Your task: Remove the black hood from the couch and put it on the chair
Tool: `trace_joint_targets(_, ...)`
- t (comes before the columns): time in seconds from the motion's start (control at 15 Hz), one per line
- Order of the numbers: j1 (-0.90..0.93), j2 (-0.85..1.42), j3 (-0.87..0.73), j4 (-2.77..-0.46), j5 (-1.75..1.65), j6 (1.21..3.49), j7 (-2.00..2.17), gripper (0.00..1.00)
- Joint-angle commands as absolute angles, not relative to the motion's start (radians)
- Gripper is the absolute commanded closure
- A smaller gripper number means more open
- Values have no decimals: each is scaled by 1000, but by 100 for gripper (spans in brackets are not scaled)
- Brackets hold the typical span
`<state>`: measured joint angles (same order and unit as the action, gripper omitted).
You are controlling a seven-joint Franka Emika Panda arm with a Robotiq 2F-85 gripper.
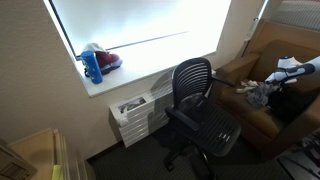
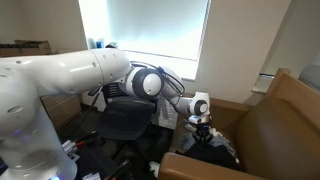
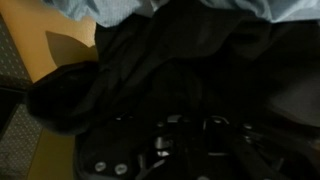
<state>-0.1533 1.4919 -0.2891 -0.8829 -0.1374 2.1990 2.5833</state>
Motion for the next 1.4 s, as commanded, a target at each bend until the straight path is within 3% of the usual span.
trace_joint_targets(0.0, -116, 1491, -270, -788, -151, 2220, 2516, 98)
trace_joint_targets(0.33, -36, 1376, -291, -832, -206, 2353, 2454, 98)
trace_joint_targets(0.8, -16, 1152, -311, -1020, -237, 2756, 2472, 98)
trace_joint_targets(1.07, -33, 1011, -263, -1181, -243, 2968, 2396, 98)
trace_joint_targets(1.33, -90, 863, -115, -1339, -281, 3033, 2186, 98)
